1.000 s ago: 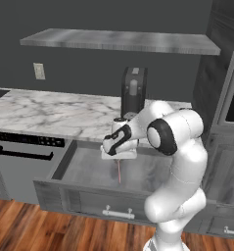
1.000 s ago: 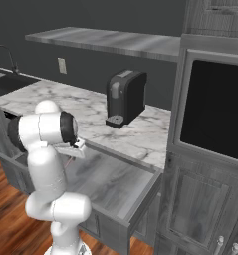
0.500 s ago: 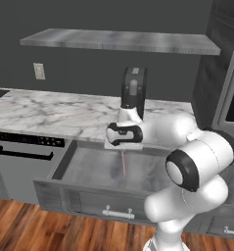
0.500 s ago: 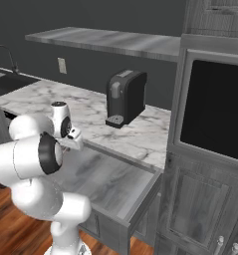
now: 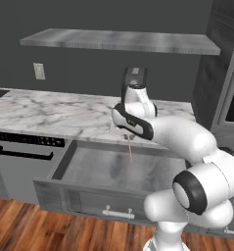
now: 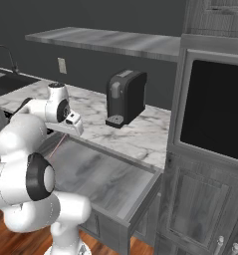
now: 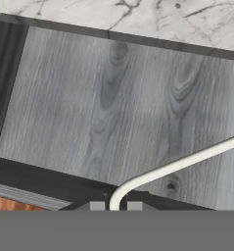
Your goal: Take a straw from the drawer in front and place it inside the glass cup on the dining counter.
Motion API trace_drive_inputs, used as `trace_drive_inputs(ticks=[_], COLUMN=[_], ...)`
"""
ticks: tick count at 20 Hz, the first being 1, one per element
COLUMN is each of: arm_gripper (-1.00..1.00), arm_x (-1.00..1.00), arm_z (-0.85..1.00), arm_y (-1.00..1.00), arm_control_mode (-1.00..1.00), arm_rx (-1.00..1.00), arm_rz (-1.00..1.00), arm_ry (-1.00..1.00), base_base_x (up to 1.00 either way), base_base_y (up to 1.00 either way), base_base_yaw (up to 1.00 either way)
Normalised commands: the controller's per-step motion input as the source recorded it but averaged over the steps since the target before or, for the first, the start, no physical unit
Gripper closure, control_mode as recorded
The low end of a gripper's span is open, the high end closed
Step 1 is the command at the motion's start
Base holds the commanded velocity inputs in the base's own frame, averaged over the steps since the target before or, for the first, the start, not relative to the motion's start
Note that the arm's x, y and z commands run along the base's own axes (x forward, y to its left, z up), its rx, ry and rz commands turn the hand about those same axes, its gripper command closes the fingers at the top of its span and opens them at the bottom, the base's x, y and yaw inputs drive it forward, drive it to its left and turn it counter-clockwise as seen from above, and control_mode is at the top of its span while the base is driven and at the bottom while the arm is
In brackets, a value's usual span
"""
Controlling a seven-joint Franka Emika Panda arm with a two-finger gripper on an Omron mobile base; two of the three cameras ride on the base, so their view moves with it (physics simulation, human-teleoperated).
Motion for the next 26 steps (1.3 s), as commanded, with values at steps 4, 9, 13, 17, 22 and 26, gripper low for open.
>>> trace_drive_inputs(ticks=[4, 9, 13, 17, 22, 26], arm_gripper=[1.0, 1.0, 1.0, 1.0, 1.0, 1.0], arm_x=[-0.19, -0.17, -0.18, -0.3, 0.0, 0.0], arm_z=[0.4, 0.2, 0.11, 0.02, 0.0, 0.0], arm_y=[-0.09, -0.28, -0.07, 0.0, 0.0, 0.0], arm_control_mode=[-1.0, -1.0, -1.0, 1.0, 1.0, 1.0], arm_rx=[-0.02, -0.02, -0.01, 0.0, 0.0, 0.0], arm_rz=[0.02, 0.01, 0.0, 0.0, 0.0, 0.0], arm_ry=[0.0, 0.0, 0.0, -0.01, 0.0, 0.0], base_base_x=[0.0, 0.0, 0.0, -0.5, -1.0, -0.92], base_base_y=[0.0, 0.0, 0.0, -0.01, 0.0, 0.03], base_base_yaw=[0.0, 0.0, 0.0, 0.0, 0.0, 0.01])
